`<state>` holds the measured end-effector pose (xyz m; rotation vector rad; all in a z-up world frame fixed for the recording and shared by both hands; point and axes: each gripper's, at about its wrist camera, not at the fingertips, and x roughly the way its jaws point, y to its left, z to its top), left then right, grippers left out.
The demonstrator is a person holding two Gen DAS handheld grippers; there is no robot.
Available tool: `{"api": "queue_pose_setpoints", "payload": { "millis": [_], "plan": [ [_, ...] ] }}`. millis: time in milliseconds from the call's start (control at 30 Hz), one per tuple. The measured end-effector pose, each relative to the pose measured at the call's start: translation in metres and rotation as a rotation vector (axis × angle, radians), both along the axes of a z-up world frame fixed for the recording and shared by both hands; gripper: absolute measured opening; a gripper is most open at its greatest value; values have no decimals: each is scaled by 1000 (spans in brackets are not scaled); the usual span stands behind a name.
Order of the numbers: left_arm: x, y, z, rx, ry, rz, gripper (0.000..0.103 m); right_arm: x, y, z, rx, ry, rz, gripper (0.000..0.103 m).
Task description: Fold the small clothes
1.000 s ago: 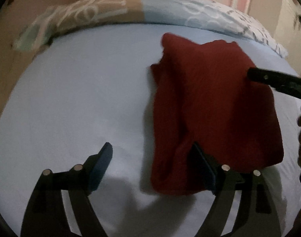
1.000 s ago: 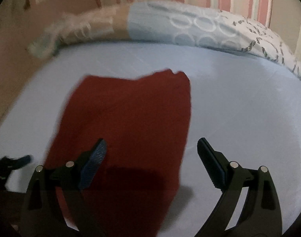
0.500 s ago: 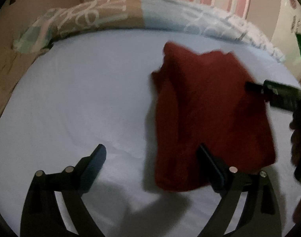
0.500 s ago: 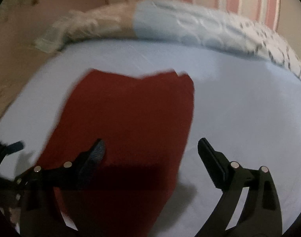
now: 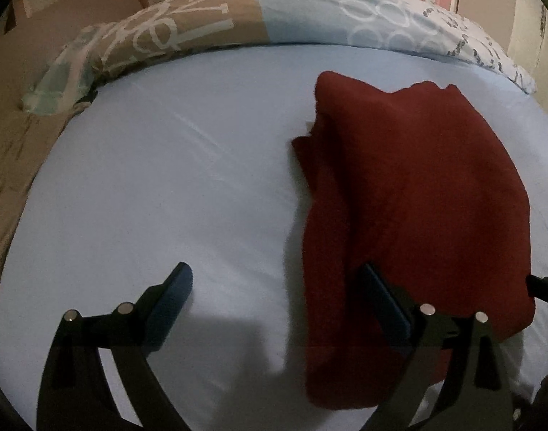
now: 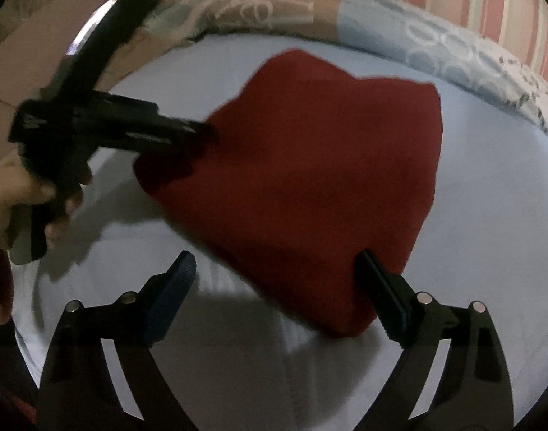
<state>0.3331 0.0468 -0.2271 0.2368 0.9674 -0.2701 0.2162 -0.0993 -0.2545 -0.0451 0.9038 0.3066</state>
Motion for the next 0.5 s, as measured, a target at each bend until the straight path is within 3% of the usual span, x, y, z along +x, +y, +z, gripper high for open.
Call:
{"api": "queue_pose_setpoints", "payload": {
  "millis": [267, 367, 500],
  "plan": [
    [2, 13, -4, -49, 24, 19, 100, 2, -1, -7, -10, 8, 8, 92],
    [-5, 10, 5, -54, 19, 6, 99, -2, -6, 5, 25, -30, -8, 97],
    [-18, 17, 22, -133, 43, 5, 99, -16, -20, 32, 49, -106, -83, 100]
  ]
}}
